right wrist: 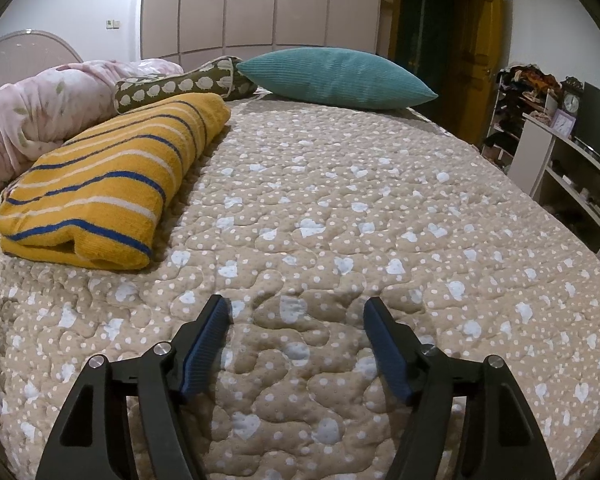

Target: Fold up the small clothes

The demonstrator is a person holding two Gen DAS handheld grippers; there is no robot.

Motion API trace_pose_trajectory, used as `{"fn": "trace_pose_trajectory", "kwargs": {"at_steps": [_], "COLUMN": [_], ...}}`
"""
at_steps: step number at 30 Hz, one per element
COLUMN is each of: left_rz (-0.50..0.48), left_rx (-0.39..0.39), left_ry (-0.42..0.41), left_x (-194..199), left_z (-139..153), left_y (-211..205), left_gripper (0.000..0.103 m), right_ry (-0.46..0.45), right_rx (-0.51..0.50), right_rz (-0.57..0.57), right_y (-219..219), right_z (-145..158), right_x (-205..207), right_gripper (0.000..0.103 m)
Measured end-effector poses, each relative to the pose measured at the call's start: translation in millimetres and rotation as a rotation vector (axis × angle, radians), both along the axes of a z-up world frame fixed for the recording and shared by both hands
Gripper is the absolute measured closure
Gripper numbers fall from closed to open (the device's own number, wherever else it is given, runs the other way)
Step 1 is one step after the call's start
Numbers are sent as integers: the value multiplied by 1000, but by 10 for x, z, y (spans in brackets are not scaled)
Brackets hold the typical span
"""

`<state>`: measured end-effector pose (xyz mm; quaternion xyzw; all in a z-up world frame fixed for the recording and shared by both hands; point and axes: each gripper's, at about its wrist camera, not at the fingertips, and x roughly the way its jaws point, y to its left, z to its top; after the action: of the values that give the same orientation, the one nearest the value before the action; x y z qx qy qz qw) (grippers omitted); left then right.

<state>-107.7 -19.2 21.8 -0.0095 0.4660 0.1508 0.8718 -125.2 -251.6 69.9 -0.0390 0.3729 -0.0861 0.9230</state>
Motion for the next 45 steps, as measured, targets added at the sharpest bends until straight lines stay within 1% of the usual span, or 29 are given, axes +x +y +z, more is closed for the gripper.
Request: {"fn": "trace_pose_trajectory", "kwargs": {"at_steps": [5, 11, 19, 37, 45], "left_rz": [1, 2, 13, 11, 24], "left_rx": [-1, -3, -27, -32, -45], "left_ry": [-1, -1, 1, 1, 25], "left_x": [-2, -8, 9, 23, 45], "left_z": [-3, 0, -16, -20, -22], "left_y": [-10, -6, 2, 27, 30], "left_gripper": [0, 0, 0, 0, 0], "right_ry": [-1, -2, -4, -7, -4], "right_rx": [-28, -35, -56, -70, -63], "right_rz": [-13, -16, -26, -33, -33], "right_y": [27, 25, 41, 41, 40], "right_z": [-6, -11, -11, -8, -7], "right_x": [3, 1, 2, 1, 3], "right_gripper": [25, 24, 22, 20, 20]}}
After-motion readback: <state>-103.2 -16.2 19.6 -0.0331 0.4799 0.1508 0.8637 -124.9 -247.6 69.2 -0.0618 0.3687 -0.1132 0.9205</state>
